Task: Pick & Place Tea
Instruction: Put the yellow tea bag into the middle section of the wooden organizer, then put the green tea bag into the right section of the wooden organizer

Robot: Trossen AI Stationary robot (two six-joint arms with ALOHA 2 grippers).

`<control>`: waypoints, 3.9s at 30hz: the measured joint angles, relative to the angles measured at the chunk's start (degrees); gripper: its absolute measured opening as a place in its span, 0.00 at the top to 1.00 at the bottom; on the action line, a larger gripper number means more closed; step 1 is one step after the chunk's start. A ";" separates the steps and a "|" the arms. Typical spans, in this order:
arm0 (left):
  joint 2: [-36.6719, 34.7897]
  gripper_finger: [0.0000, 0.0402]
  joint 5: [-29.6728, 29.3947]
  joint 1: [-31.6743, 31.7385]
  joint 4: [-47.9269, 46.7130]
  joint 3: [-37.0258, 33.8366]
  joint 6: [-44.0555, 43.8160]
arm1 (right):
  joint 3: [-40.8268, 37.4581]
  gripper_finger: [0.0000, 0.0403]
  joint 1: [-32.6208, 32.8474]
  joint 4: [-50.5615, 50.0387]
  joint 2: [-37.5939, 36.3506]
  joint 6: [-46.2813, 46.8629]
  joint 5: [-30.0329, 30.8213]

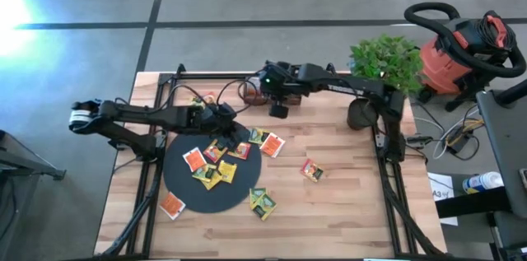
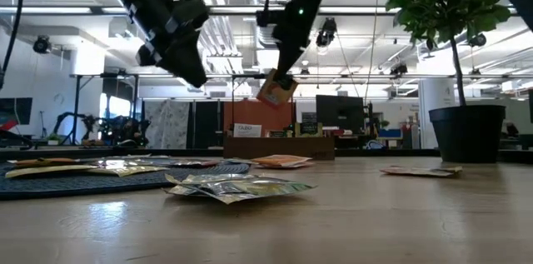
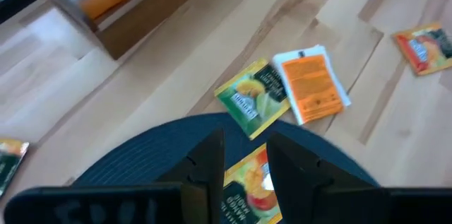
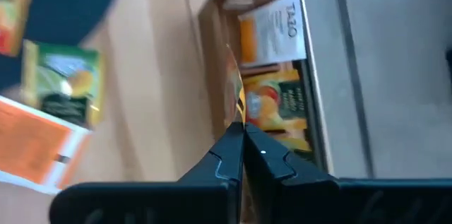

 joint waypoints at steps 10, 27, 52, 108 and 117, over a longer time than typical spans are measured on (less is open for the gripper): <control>-12.49 0.75 0.00 0.00 -1.39 -8.39 -3.12 | 15.71 0.98 -4.30 -10.05 14.03 -8.30 1.71; -26.99 0.75 -0.02 0.02 -0.59 -16.85 -6.08 | 27.17 0.98 -5.39 -18.81 21.76 -10.21 1.02; -26.90 0.75 -0.85 0.02 1.56 -17.43 -6.12 | 23.28 0.98 -6.89 -14.77 21.82 -11.41 -3.23; -24.20 0.75 0.60 0.04 5.90 -17.49 0.24 | 20.67 0.70 9.80 -18.93 9.55 12.27 -8.22; -20.20 0.75 6.57 0.02 7.92 -17.49 0.53 | 19.54 0.73 15.26 -18.70 9.25 15.32 -11.32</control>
